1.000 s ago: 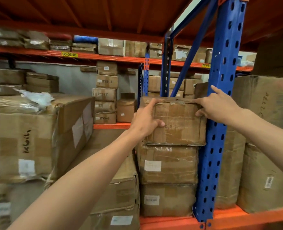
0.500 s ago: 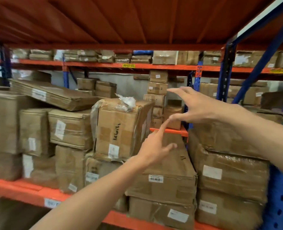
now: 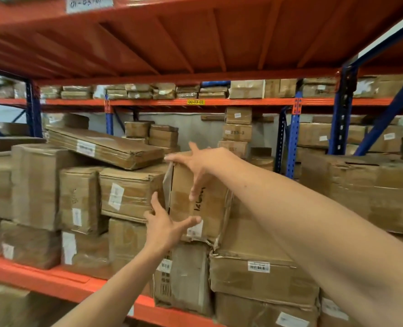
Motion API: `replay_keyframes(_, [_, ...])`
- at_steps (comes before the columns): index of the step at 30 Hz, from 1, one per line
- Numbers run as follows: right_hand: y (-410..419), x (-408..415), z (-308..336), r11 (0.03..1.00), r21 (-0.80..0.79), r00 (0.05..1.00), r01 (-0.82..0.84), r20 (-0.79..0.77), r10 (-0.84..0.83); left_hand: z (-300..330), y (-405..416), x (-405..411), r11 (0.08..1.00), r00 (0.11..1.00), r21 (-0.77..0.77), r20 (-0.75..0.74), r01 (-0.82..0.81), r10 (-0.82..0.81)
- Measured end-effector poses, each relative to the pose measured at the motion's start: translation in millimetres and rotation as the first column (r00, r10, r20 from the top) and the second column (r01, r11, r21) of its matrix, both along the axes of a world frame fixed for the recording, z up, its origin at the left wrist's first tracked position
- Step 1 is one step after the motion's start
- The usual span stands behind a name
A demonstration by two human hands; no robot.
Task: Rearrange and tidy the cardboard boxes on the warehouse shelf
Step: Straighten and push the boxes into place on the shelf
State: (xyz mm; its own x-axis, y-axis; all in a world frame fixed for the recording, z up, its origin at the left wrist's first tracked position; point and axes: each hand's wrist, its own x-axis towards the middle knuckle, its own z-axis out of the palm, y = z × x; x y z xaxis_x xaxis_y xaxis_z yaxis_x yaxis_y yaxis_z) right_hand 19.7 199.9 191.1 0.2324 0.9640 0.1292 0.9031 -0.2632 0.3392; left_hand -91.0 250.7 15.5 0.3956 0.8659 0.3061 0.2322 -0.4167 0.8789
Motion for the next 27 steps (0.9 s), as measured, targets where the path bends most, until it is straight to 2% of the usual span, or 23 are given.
replay_keyframes(1, [1, 2, -1, 1.0, 0.0, 1.0, -0.014, 0.02, 0.014, -3, 4, 1, 0.997, 0.997, -0.025, -0.014, 0.073, -0.073])
replay_keyframes(3, [-3, 10, -4, 0.996, 0.037, 0.995, -0.078, 0.066, 0.076, -9, 5, 10, 0.988, 0.987, 0.026, -0.069, 0.15, -0.148])
replay_keyframes(5, [-15, 23, -4, 0.989, 0.092, 0.991, -0.117, 0.076, 0.111, -13, 2, 21, 0.979, 0.985, 0.135, -0.1, 0.153, -0.14])
replay_keyframes(8, [-50, 49, -9, 0.978, 0.186, 0.995, -0.095, 0.0, 0.096, -11, -1, 35, 0.948, 0.986, 0.274, -0.085, 0.164, -0.146])
replay_keyframes(13, [-120, 93, -48, 0.917, 0.396, 0.976, 0.041, -0.212, 0.048, 3, 0, 57, 0.929, 0.96, 0.253, -0.008, 0.272, -0.279])
replay_keyframes(15, [-147, 106, -72, 0.86, 0.491, 0.947, 0.141, -0.321, 0.028, 8, -6, 69, 0.866, 0.932, 0.364, -0.008, 0.341, -0.364])
replay_keyframes(18, [-185, 123, -117, 0.751, 0.589, 0.87, 0.299, -0.491, 0.039, 17, -22, 89, 0.787, 0.882, 0.409, -0.12, 0.462, -0.456])
replay_keyframes(20, [-205, 130, -144, 0.672, 0.647, 0.836, 0.359, -0.543, 0.075, 20, -36, 102, 0.752, 0.869, 0.439, -0.19, 0.491, -0.457])
replay_keyframes(23, [-225, 140, -154, 0.599, 0.699, 0.832, 0.39, -0.546, 0.095, 22, -54, 116, 0.739, 0.868, 0.455, -0.228, 0.496, -0.442])
replay_keyframes(27, [-233, 152, -145, 0.616, 0.712, 0.886, 0.338, -0.461, 0.046, 23, -48, 125, 0.719, 0.856, 0.465, -0.262, 0.517, -0.446])
